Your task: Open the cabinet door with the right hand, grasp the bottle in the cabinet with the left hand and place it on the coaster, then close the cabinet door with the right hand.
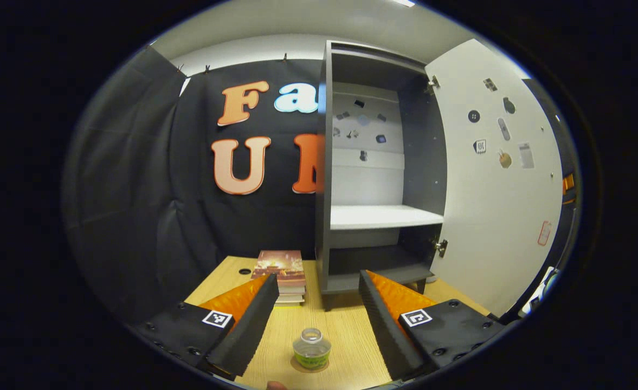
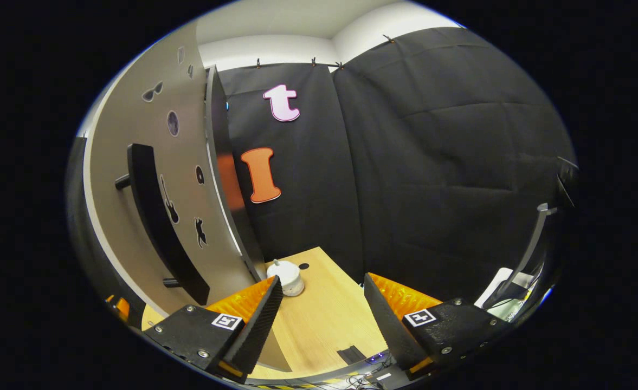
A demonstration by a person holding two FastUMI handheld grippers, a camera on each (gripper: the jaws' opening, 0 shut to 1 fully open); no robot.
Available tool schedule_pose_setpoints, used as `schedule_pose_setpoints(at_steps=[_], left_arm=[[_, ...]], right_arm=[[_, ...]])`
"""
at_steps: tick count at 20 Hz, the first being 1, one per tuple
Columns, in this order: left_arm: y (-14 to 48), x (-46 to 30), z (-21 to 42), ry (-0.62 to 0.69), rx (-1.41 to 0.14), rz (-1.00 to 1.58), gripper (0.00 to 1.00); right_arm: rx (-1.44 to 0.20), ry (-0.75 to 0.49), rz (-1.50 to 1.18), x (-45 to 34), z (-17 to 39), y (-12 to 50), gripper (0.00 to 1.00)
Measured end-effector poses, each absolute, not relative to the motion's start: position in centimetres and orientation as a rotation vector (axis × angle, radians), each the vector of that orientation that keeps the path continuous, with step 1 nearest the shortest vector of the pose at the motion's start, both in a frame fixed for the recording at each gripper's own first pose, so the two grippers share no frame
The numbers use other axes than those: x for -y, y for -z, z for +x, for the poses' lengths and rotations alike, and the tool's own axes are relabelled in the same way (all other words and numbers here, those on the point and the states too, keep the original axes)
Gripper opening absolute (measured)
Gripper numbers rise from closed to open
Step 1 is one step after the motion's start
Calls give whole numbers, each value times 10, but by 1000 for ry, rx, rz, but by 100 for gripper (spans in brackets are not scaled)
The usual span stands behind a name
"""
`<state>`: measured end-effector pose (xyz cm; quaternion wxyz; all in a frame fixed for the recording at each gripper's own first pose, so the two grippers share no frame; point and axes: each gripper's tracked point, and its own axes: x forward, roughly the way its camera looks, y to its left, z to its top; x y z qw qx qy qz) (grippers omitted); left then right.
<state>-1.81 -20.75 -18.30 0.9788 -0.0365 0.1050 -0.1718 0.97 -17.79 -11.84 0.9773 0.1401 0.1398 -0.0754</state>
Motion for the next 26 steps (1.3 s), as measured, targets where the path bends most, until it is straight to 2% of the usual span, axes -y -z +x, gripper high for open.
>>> schedule_pose_setpoints(at_steps=[2,5,14,17,18,19,20,21,22,23,24,25,26], left_arm=[[151,204,-13,339,-186,-69,97],[105,201,-6,330,-159,-94,94],[-18,178,18,333,-57,-150,94],[-46,157,25,301,-5,-110,94],[-54,152,26,294,10,-96,97],[-59,148,27,288,16,-91,94],[-61,145,28,286,13,-97,94],[-60,143,28,289,5,-109,96],[-59,140,28,292,-3,-122,99],[-59,135,30,288,-10,-130,97],[-56,129,30,279,-14,-129,97],[-55,123,32,269,-17,-125,94],[-53,119,33,263,-18,-124,100]], right_arm=[[-281,146,273,182,11,120,93],[-281,137,246,183,11,123,93],[-299,5,179,136,14,127,93],[-310,-41,164,118,14,130,93],[-313,-55,157,112,14,131,93],[-312,-50,146,113,15,130,99],[-307,-45,140,114,14,128,92],[-306,-42,141,113,13,129,92],[-307,-43,142,111,12,129,99],[-304,-45,144,108,13,128,99],[-304,-57,147,102,13,127,88],[-308,-76,153,94,12,127,94],[-311,-99,158,84,13,127,80]])
